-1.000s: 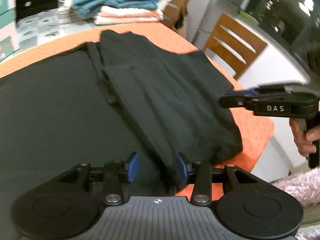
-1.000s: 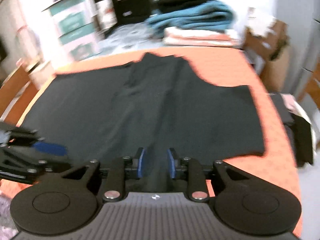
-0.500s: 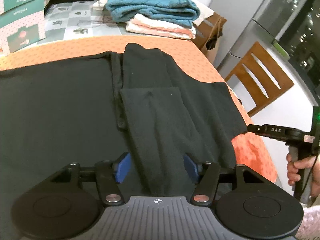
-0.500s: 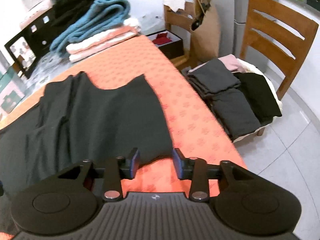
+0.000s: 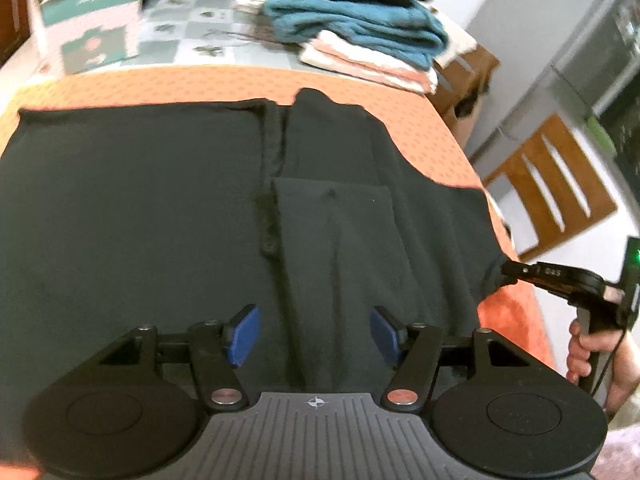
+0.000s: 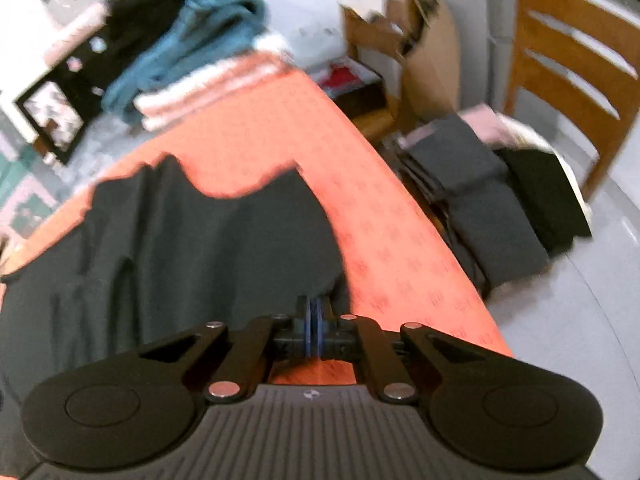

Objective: Fold clothes
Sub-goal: 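Pinch the shirt edge with the right tool and lift it, then fold the pinched shirt side over the body with the right tool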

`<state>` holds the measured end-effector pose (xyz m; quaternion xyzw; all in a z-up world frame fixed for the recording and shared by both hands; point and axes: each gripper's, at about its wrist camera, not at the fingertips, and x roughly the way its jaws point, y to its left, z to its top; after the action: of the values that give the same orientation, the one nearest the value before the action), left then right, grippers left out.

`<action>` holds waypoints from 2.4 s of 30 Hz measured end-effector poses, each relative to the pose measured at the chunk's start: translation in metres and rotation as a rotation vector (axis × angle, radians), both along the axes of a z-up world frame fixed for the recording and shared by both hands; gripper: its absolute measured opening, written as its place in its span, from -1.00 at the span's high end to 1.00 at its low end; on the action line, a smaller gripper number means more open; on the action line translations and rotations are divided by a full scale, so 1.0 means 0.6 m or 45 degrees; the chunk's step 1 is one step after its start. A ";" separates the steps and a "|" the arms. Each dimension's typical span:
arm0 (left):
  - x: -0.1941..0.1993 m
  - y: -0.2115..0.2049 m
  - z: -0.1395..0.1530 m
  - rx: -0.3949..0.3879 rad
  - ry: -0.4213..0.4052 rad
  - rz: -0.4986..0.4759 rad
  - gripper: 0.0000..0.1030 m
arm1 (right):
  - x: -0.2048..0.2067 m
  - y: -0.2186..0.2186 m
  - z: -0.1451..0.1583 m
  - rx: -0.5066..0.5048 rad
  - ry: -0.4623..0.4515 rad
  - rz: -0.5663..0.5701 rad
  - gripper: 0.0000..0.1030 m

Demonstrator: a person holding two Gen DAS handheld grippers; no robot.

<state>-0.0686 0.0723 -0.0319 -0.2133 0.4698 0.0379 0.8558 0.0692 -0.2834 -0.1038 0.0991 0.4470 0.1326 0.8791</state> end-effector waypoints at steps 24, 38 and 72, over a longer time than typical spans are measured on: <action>-0.106 0.093 -0.024 -0.092 0.010 0.348 -0.27 | -0.126 0.410 0.067 -0.211 -0.116 1.268 0.88; -0.145 0.119 -0.036 -0.036 0.039 0.461 -0.27 | -0.144 0.347 0.085 -0.274 -0.243 1.278 0.49; -0.234 0.515 0.023 0.110 -0.060 0.134 -0.30 | -0.348 0.553 0.108 -0.179 -0.143 0.888 0.32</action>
<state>-0.2089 0.3813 -0.0182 -0.2015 0.4355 0.0979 0.8719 -0.1396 0.0484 -0.0388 -0.1277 0.4127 0.3989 0.8088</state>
